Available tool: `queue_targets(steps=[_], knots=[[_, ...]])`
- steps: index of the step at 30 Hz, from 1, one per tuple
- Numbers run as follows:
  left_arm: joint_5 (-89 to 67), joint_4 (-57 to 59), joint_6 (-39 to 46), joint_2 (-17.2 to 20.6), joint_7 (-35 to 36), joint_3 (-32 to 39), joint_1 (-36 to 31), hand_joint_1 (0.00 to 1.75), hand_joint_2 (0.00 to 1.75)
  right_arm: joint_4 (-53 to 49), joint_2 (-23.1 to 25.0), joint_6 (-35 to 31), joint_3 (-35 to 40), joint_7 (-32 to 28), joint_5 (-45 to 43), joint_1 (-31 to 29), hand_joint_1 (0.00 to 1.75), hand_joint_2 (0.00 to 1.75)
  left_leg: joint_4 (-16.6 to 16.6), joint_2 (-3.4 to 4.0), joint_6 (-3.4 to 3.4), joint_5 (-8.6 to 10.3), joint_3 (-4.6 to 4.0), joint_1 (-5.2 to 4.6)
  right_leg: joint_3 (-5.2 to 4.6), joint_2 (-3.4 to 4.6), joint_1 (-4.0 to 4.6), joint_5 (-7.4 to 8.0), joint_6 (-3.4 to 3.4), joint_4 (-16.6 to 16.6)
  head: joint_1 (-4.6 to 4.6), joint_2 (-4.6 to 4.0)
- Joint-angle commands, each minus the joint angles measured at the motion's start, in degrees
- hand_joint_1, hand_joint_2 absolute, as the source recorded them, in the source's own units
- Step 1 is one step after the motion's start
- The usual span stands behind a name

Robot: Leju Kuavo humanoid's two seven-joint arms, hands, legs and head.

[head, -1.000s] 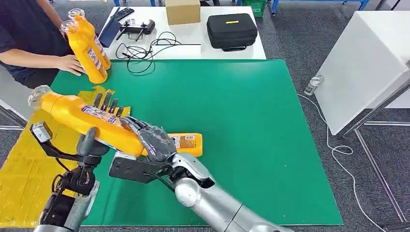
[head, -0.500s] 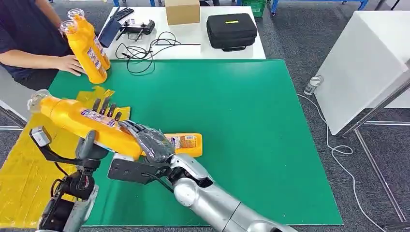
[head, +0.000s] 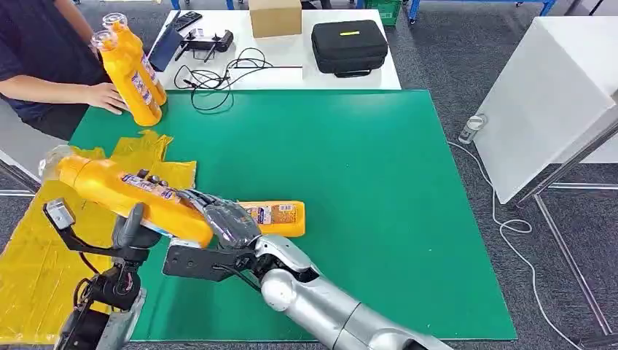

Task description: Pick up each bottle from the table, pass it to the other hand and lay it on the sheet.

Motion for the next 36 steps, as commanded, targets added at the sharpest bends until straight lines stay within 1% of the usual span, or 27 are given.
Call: queue_targets(steps=[1,2,3,4,5,6,7,8,10,12,13,14,15,16,17,20,22,23,24,26,27,29,31,32,33,34,36], knots=[[-6.13,3.41,4.91,0.99,-4.48,-1.05,-7.15,1.75,1.75,3.66,-1.17,-2.77,3.22,-0.25,1.87,-1.35,1.75,1.75,0.02,-0.29,-0.05,0.01,0.03,0.09,0.17,-0.36,0.09,-0.06,0.03,-0.04,0.0,-0.02],[-9.24,4.94,7.43,1.56,-6.75,-0.73,-8.5,1.75,1.75,2.67,-1.73,-3.1,2.31,-0.15,2.31,-1.55,0.0,1.75,0.04,-0.25,-0.05,0.02,-0.03,0.08,0.1,-0.31,0.08,-0.03,0.03,-0.03,0.0,0.0],[-17.61,7.07,15.38,2.57,-11.93,-0.34,-10.92,1.75,1.75,1.18,-2.51,-3.61,0.17,0.96,2.34,-1.9,0.0,0.0,0.12,-0.38,-0.08,0.01,-0.02,0.14,0.17,-0.47,0.14,-0.07,0.03,0.01,0.0,-0.02],[-24.96,8.47,22.9,3.51,-15.0,-0.17,-12.54,1.75,1.75,-0.78,-3.28,-4.13,-1.35,1.12,2.58,-1.83,0.0,0.0,0.09,-0.37,-0.05,0.05,-0.09,0.11,0.09,-0.44,0.11,-0.03,0.02,-0.01,0.0,0.0],[-33.23,9.73,33.28,4.12,-18.68,0.16,-14.08,1.75,1.75,-2.74,-4.12,-4.6,-2.49,1.59,3.19,-1.74,0.0,0.0,0.14,-0.44,-0.07,0.03,-0.06,0.14,0.15,-0.53,0.15,-0.06,0.04,0.02,0.04,-0.02],[-41.61,11.67,41.71,4.67,-19.74,1.63,-15.85,1.75,1.75,-6.33,-5.39,-4.14,-4.58,2.33,3.93,-1.02,0.0,0.0,0.14,-0.42,-0.07,0.05,-0.14,0.12,0.06,-0.46,0.13,-0.03,0.03,0.04,0.02,-0.02],[-46.26,13.42,46.99,5.0,-19.15,3.24,-16.87,1.75,1.75,-9.2,-6.41,-4.37,-5.66,3.28,5.05,-0.41,0.0,0.0,0.1,-0.34,-0.07,0.07,-0.13,0.09,0.04,-0.38,0.1,-0.01,0.02,0.03,0.02,0.0],[-49.18,15.11,48.87,5.62,-18.9,4.67,-17.58,1.75,1.75,-11.81,-7.29,-3.94,-6.85,4.02,5.7,0.34,0.0,0.0,0.13,-0.25,-0.09,0.03,-0.08,0.15,0.08,-0.29,0.15,0.01,0.01,0.02,0.04,-0.02],[-58.12,20.85,56.79,7.49,-18.34,6.86,-18.91,1.75,1.75,-18.61,-9.88,-3.51,-9.75,5.59,7.87,2.78,0.0,0.0,0.1,-0.17,-0.11,0.01,0.0,0.16,0.13,-0.26,0.14,0.0,0.03,0.03,-0.04,0.0],[-62.62,23.51,60.86,9.07,-19.83,9.57,-17.63,1.75,1.75,-23.75,-12.52,-2.83,-12.23,5.93,9.17,5.46,0.0,0.0,0.01,-0.27,-0.11,0.01,0.15,0.15,0.29,-0.36,0.15,-0.05,0.05,-0.04,0.02,-0.02],[-68.0,24.95,66.18,10.28,-18.63,9.17,-17.01,1.75,1.75,-25.27,-13.47,-2.65,-13.09,5.9,9.43,6.34,0.0,0.0,-0.08,-0.26,-0.1,0.01,0.27,0.14,0.41,-0.33,0.14,-0.05,0.07,-0.13,0.0,0.0],[-75.23,22.04,66.18,10.74,-16.79,13.82,-15.25,1.75,1.75,-26.25,-13.9,-2.34,-13.95,5.75,9.52,7.01,0.0,0.0,-0.12,-0.17,-0.07,0.03,0.22,0.08,0.29,-0.15,0.08,0.0,0.05,-0.11,0.0,0.0],[-95.46,15.46,66.18,6.86,-14.06,26.43,-12.43,1.75,1.75,-26.91,-14.17,-1.96,-14.73,5.67,9.56,7.3,0.0,0.0,-0.08,-0.07,-0.07,-0.02,0.25,0.12,0.32,-0.07,0.11,-0.01,0.07,-0.1,0.0,0.0],[-95.46,15.46,66.18,6.86,-14.06,26.43,-12.43,1.75,1.75,-26.91,-14.17,-1.96,-14.73,5.67,9.56,7.3,0.0,0.0,-0.05,0.08,-0.04,0.02,0.06,0.08,0.1,0.07,0.06,0.04,0.05,-0.04,-0.02,0.0],[-95.46,15.46,66.18,6.86,-14.06,26.43,-12.43,1.75,1.75,-26.91,-14.17,-1.96,-14.73,5.67,9.56,7.3,0.0,0.0,-0.02,0.14,-0.05,-0.05,0.16,0.11,0.2,0.1,0.1,-0.01,0.09,-0.04,0.02,0.0],[-95.46,15.46,66.18,6.86,-14.06,26.43,-12.43,1.75,1.75,-26.91,-14.17,-1.96,-14.73,5.67,9.56,7.3,0.0,0.0,0.0,-0.11,-0.05,0.02,0.04,0.05,0.11,-0.14,0.03,-0.05,0.06,0.02,0.02,0.0],[-114.09,12.47,66.18,4.18,-11.37,36.38,-11.54,1.75,1.75,-26.83,-14.09,-1.42,-14.78,5.63,9.81,6.87,0.0,0.0,0.03,-0.11,-0.1,-0.04,0.18,0.12,0.3,-0.21,0.11,-0.09,0.07,-0.03,0.04,0.0],[-115.0,13.46,66.18,3.9,-11.95,37.89,-11.89,1.75,1.75,-26.89,-14.17,-1.26,-14.8,5.63,9.8,6.87,0.0,0.0,0.01,-0.07,-0.07,0.03,0.0,0.05,0.1,-0.11,0.03,-0.02,0.05,-0.02,0.0,0.0],[-117.92,15.21,66.18,3.78,-11.85,40.27,-12.06,1.75,1.75,-26.99,-14.41,-0.92,-14.85,5.6,9.77,6.81,0.0,0.0,0.02,0.02,-0.09,-0.02,0.1,0.1,0.19,-0.06,0.08,-0.02,0.06,-0.06,0.02,-0.02],[-117.92,15.21,66.18,3.78,-11.85,40.27,-12.06,1.75,1.75,-26.99,-14.41,-0.92,-14.85,5.6,9.77,6.81,0.0,0.0,-0.03,-0.01,-0.07,0.04,0.02,0.04,0.09,-0.05,0.02,0.01,0.03,-0.06,0.02,0.0],[-122.12,14.65,66.18,3.26,-9.98,41.19,-11.2,1.75,1.75,-26.7,-14.42,-0.66,-14.91,5.41,9.69,6.62,0.0,0.0,-0.03,-0.1,-0.09,0.02,0.12,0.06,0.22,-0.17,0.04,-0.04,0.05,-0.07,0.0,-0.02],[-121.6,15.33,66.18,3.31,-9.41,40.55,-11.04,1.75,1.75,-27.12,-14.57,-1.28,-14.78,5.24,9.83,6.91,0.0,0.0,-0.04,-0.07,-0.09,0.01,0.12,0.05,0.2,-0.14,0.04,-0.04,0.05,-0.07,0.0,0.0],[-123.84,18.53,66.18,3.23,-7.86,41.15,-10.84,1.75,1.75,-26.42,-14.5,-0.67,-14.8,5.11,9.46,6.26,0.0,0.0,-0.05,-0.09,-0.09,0.02,0.11,0.04,0.19,-0.16,0.03,-0.05,0.05,-0.06,-0.02,-0.02],[-128.03,17.73,66.18,3.01,-4.78,39.65,-9.03,1.75,1.75,-26.14,-14.42,-0.14,-14.8,4.75,9.24,5.83,0.0,0.0,-0.07,-0.08,-0.08,0.03,0.12,-0.01,0.17,-0.13,-0.01,-0.05,0.05,-0.06,0.02,0.0],[-126.62,18.93,66.18,3.28,-3.57,37.72,-8.15,1.75,1.75,-25.68,-14.49,0.3,-14.58,4.22,9.1,5.36,0.0,0.0,-0.06,-0.1,-0.1,-0.02,0.24,0.06,0.32,-0.2,0.06,-0.09,0.06,-0.09,0.02,0.0],[-128.26,19.45,66.18,3.37,-3.3,37.11,-7.19,1.75,1.75,-25.18,-14.36,0.53,-14.58,4.22,9.04,5.09,0.0,0.0,-0.11,0.0,-0.05,0.04,0.1,-0.05,0.11,-0.01,-0.05,-0.02,0.05,-0.05,0.0,0.0],[-129.23,19.29,66.18,2.24,-4.07,36.0,-4.61,1.75,1.75,-23.43,-14.07,1.24,-14.56,3.16,8.41,4.26,0.0,0.0,-0.11,0.06,-0.05,0.02,0.14,-0.02,0.15,0.05,-0.03,0.0,0.06,-0.07,0.02,-0.02]])
